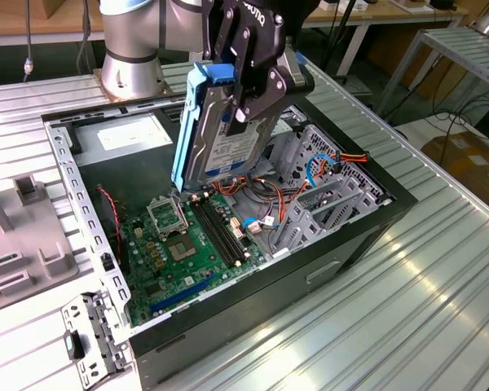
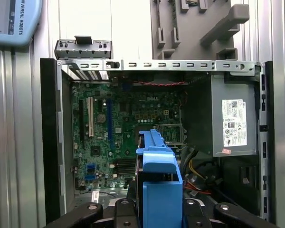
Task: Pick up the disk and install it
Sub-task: 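Pick up the disk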
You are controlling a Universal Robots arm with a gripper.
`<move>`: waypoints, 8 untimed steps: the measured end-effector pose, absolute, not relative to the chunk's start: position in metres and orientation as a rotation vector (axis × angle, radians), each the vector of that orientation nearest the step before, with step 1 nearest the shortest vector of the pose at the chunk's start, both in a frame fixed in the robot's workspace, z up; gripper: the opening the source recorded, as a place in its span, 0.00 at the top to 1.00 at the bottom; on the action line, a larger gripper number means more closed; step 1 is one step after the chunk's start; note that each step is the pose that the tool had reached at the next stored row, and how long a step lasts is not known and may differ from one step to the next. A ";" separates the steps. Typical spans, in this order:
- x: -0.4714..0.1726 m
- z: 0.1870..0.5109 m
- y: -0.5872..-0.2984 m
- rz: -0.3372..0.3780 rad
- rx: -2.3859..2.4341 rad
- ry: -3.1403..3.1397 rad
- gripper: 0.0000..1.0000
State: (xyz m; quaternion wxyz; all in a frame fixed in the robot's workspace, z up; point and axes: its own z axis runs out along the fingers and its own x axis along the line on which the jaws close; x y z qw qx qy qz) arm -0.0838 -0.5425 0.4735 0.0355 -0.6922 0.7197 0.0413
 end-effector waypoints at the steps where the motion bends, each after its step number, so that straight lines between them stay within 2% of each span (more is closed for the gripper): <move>1: -0.084 0.473 -0.544 0.127 -2.127 2.211 0.64; 8: -0.084 0.472 -0.556 0.127 -2.126 2.211 0.64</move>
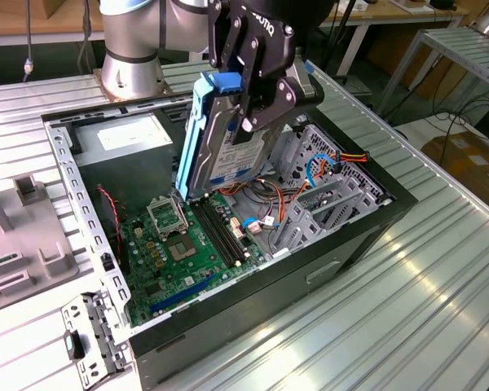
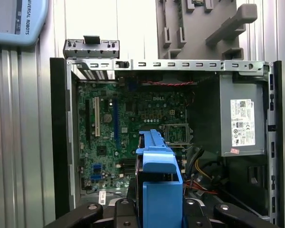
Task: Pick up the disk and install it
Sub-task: 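Pick up the disk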
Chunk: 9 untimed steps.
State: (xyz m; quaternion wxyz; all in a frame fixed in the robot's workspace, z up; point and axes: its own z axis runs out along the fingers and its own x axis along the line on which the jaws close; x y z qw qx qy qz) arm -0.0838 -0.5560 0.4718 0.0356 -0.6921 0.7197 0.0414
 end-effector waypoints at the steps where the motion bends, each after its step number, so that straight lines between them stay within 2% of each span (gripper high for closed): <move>1: -0.084 0.471 -0.559 0.127 -2.126 2.211 0.64; 9: -0.084 0.470 -0.574 0.127 -2.127 2.211 0.64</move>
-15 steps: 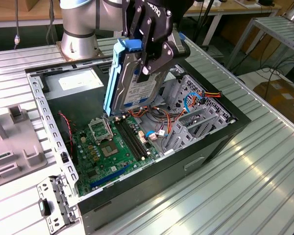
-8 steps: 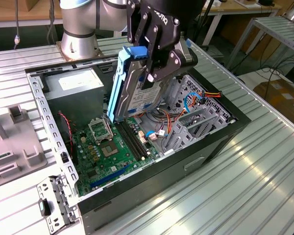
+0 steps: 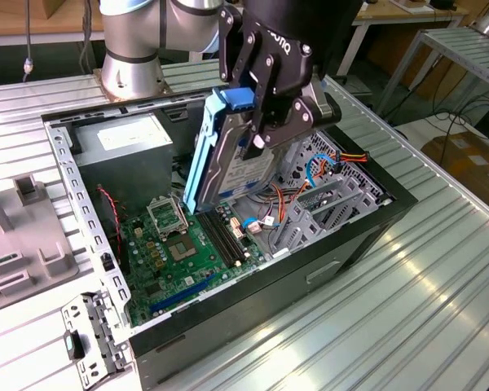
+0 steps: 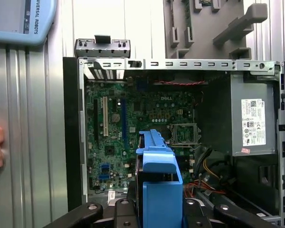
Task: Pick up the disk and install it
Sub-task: 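Pick up the disk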
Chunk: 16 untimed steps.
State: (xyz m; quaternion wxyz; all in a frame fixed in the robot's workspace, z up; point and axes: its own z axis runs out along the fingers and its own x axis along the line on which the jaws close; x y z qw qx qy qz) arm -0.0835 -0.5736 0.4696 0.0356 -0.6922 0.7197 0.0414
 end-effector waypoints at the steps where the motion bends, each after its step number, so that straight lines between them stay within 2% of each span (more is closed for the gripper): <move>1: -0.083 0.469 -0.575 0.127 -2.126 2.211 0.64; 16: -0.068 0.466 -0.601 0.129 -2.127 2.212 0.64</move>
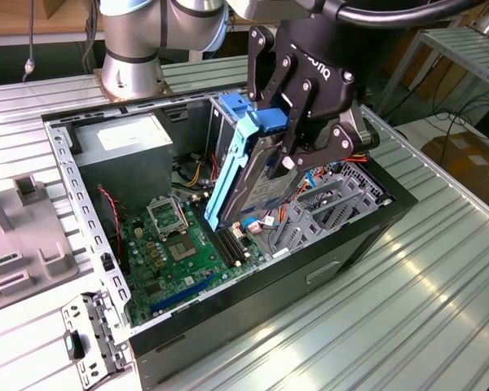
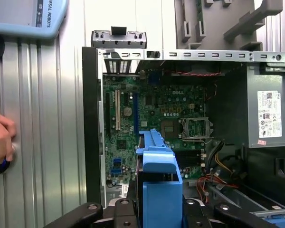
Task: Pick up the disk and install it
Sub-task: 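Pick up the disk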
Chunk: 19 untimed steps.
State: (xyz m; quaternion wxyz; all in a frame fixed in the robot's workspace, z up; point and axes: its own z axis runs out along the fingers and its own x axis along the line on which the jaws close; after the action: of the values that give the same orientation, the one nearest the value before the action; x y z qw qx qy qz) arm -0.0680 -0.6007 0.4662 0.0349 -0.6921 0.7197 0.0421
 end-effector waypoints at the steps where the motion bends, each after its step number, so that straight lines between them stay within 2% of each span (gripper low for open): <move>1: -0.067 0.466 -0.602 0.129 -2.127 2.212 0.64; 19: -0.019 0.466 -0.605 0.130 -2.128 2.213 0.64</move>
State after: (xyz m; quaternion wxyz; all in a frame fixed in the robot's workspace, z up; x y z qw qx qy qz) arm -0.0195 -0.6047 0.4662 0.0346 -0.6921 0.7197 0.0424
